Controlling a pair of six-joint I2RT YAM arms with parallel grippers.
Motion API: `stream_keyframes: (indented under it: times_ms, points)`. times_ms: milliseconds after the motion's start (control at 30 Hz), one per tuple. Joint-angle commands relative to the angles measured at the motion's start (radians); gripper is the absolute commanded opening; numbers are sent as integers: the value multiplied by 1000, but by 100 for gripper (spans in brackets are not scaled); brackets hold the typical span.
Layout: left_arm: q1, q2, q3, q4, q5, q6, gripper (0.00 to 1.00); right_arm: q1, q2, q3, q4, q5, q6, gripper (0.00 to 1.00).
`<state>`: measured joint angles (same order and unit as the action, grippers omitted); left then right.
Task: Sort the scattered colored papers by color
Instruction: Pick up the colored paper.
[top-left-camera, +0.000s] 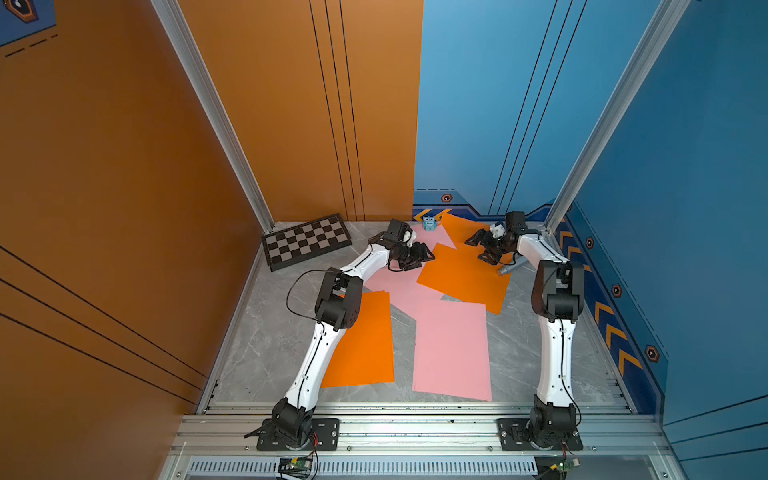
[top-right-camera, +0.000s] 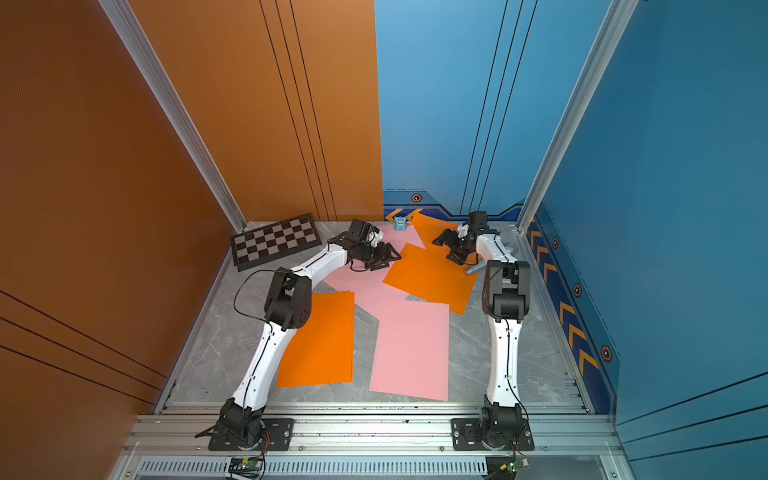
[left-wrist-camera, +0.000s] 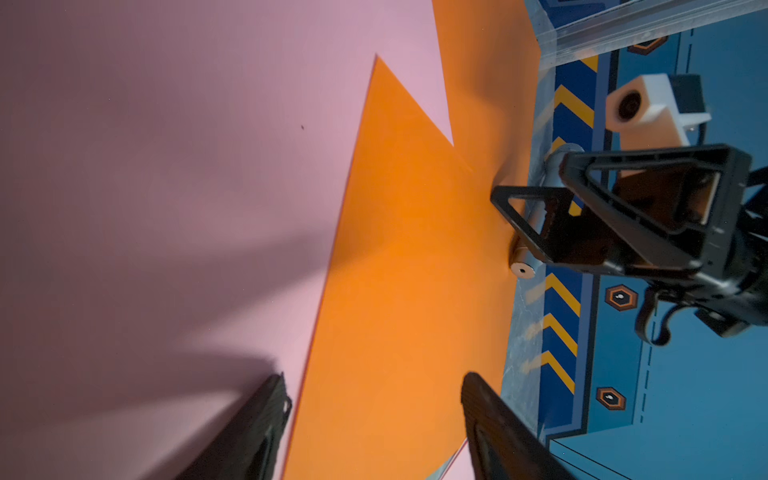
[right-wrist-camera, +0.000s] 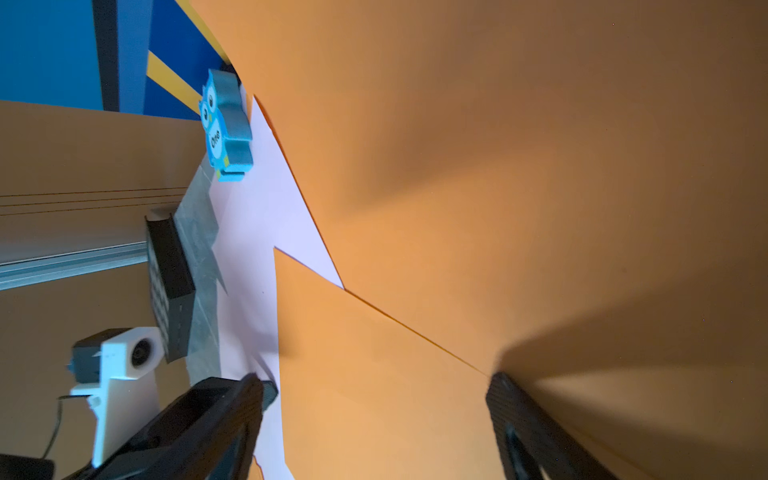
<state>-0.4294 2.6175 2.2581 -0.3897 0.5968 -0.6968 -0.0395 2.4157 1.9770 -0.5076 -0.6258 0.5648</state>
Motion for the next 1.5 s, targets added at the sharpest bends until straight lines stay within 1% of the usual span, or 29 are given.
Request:
stream_keyframes:
  times_ms: [0,200,300,400,500,667,833,967,1167,1467]
  points:
    - [-5,33,22,-23,-47,8,70,16,-136,-115,-60,140,-56,89]
    - [-3,41,23,-23,-38,0,71,5,-409,-456,33,288,-60,90]
    - [-3,42,23,-23,-31,-1,71,-16,-515,-607,73,317,-29,91]
    - [-4,41,29,-23,-20,-1,71,-24,-576,-708,84,323,-25,91]
    - [-6,44,38,-23,-6,-5,71,-34,-587,-767,84,329,-32,92]
    - [-10,39,37,-23,17,-6,71,-49,-574,-810,90,339,-37,96]
    - [-19,32,23,-22,45,-10,72,-50,-541,-814,92,345,-45,97]
    - [-24,36,22,-46,49,-7,72,-42,-496,-828,118,296,-43,97]
    - [-31,52,21,-78,53,-7,73,-7,-444,-852,226,181,0,97]
    - [-27,53,20,-83,94,-22,76,38,-399,-802,273,72,29,98]
